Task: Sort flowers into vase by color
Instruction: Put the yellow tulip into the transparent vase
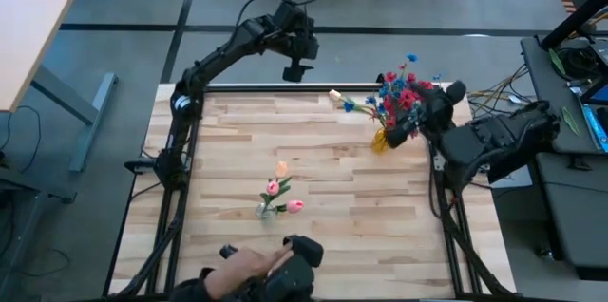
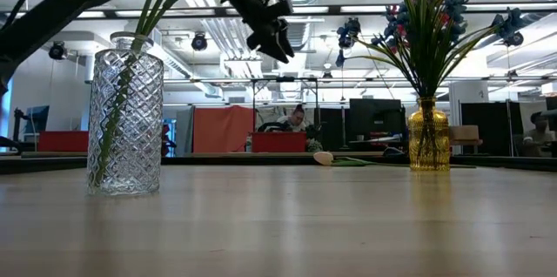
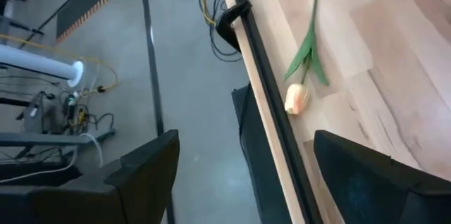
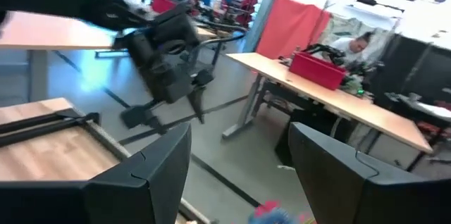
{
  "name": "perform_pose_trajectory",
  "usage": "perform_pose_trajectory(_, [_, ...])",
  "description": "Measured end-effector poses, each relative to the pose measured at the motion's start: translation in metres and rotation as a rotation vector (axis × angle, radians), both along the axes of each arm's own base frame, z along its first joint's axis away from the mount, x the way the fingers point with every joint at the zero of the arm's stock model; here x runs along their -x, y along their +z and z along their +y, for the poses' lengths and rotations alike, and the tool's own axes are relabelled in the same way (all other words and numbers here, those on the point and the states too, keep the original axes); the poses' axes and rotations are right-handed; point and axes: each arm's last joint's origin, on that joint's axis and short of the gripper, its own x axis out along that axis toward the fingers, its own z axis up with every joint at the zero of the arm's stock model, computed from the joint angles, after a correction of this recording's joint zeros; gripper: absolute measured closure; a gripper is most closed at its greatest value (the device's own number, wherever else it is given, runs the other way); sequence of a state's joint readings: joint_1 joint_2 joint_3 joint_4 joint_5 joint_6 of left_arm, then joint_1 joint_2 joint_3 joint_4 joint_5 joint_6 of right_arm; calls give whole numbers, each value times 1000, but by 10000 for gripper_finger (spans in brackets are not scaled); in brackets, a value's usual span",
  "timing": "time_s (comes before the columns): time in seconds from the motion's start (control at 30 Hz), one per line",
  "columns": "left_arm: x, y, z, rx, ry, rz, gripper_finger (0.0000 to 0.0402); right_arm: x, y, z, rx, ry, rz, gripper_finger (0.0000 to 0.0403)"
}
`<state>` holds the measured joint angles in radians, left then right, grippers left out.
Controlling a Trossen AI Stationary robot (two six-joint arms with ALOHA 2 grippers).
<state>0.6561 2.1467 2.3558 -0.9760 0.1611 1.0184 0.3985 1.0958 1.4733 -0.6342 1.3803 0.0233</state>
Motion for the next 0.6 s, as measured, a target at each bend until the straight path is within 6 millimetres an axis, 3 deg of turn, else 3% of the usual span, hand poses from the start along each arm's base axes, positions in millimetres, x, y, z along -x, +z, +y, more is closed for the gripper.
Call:
perform_pose_trajectory(0.27, [15,41,-26,74,84,-144,92,-20,25,-61,-41,107,24,172])
perform_pose_trajectory(0.4, [31,72,-38,177,206,-294,92,-22,36,-104,-19,-45,36,172])
perform_pose_trajectory(0.6, [61,114,-60,268,299,-479,92,-21,22,-179,-174,-165,131,172])
